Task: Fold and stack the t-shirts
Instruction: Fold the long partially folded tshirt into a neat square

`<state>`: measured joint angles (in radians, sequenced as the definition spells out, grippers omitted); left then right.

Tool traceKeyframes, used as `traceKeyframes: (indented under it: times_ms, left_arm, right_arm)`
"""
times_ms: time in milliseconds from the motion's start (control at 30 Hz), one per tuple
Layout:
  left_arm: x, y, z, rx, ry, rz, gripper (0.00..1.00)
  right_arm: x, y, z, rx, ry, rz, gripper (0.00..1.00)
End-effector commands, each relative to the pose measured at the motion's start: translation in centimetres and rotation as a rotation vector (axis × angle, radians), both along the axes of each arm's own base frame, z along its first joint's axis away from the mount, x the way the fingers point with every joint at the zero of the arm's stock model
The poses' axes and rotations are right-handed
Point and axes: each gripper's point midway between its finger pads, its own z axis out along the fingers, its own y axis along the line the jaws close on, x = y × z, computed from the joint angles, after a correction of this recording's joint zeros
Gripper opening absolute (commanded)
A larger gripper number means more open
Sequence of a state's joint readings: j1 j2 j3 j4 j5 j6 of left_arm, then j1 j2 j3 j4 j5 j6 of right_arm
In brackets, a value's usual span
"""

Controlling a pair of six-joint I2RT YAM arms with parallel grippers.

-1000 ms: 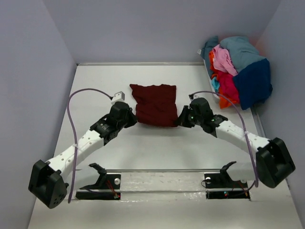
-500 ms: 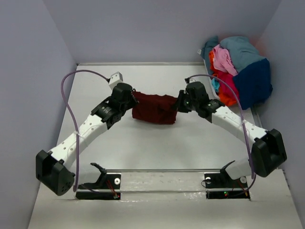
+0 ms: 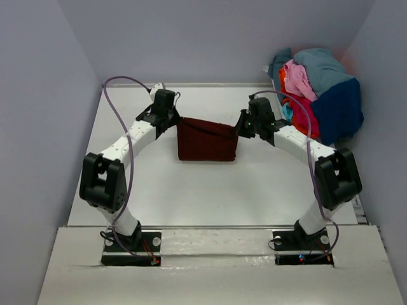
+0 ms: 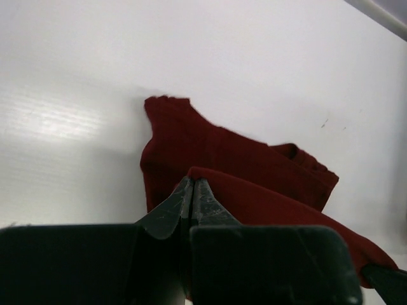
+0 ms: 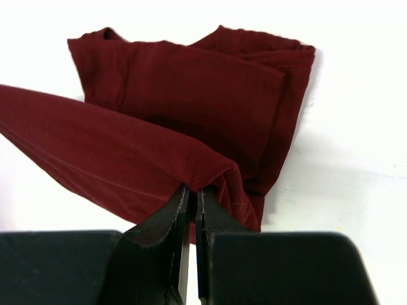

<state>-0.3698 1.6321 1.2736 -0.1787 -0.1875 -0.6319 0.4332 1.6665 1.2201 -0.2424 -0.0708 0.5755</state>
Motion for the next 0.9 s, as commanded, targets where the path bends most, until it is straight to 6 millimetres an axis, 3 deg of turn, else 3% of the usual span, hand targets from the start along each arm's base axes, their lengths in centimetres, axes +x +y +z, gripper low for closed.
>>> traceKeyframes:
  times_ms: [0,33,100,167,233,367,567,600,633,667,700,733,767,800,833,867]
  left_arm:
    - [4.9,-1.0,3.7,0.021,-0.129,-0.05,0.06]
    - [5.6,-1.4,1.8,0.032,-0.095,-0.064,0.06]
    - [7.0,-2.2,2.1,0.031,-0.102,-0.086,0.06]
    - [8.1,-2.2,0.5,0.039,-0.075,-0.082,0.06]
    - [8.9,-2.1,0.4,0.047,-0.079,-0.065,0.06]
    - [10.4,-0.8,-2.0,0.059,-0.034,-0.025,0.06]
    - [11.1,1.9,-4.1,0.052,0.003,0.057,0.06]
    - [10.9,1.9,-4.5,0.053,0.009,0.054,0.06]
    - [11.0,1.7,-4.5,0.047,0.008,0.045,0.06]
    - [11.1,2.2,-4.5,0.043,0.009,0.051,0.06]
    - [11.1,1.4,-4.2,0.021,0.004,0.009,0.09]
    - [11.2,1.2,-3.7,0.016,0.0,-0.001,0.23]
    - [11.3,1.1,-3.3,0.014,-0.004,-0.008,0.23]
    - [11.7,0.9,-1.6,0.01,-0.036,-0.024,0.4]
    - [11.7,0.8,-0.8,0.023,-0.047,-0.044,0.52]
    - [11.7,0.8,1.4,0.024,-0.082,-0.055,0.79]
  right_arm:
    - [3.3,-1.1,0.5,0.001,-0.047,-0.047,0.07]
    - [3.8,-1.5,0.3,0.002,-0.045,-0.057,0.07]
    - [5.0,-2.3,-0.4,0.005,-0.032,-0.075,0.07]
    - [5.8,-2.5,-0.9,0.009,-0.024,-0.082,0.07]
    - [6.5,-2.6,-2.1,0.008,-0.003,-0.08,0.07]
    - [8.6,-2.8,-2.6,0.005,0.004,-0.077,0.07]
    - [10.2,-2.0,-3.8,-0.011,0.012,-0.039,0.07]
    - [10.3,-1.8,-3.7,-0.006,0.012,-0.031,0.11]
    - [10.7,-2.2,-3.6,0.0,0.01,-0.036,0.28]
    - [10.9,-2.0,-3.4,0.007,0.009,-0.026,0.4]
    - [11.5,-2.2,-2.6,0.018,-0.002,-0.028,0.58]
    - [11.7,-2.0,-1.8,0.018,-0.024,-0.008,0.63]
    - [12.0,-1.9,-0.8,0.017,-0.05,0.006,0.68]
    - [12.3,-1.9,0.3,0.01,-0.077,0.013,0.73]
    - [12.9,-1.9,3.0,-0.005,-0.137,0.039,0.83]
    - [13.1,-1.7,4.5,-0.01,-0.168,0.059,0.89]
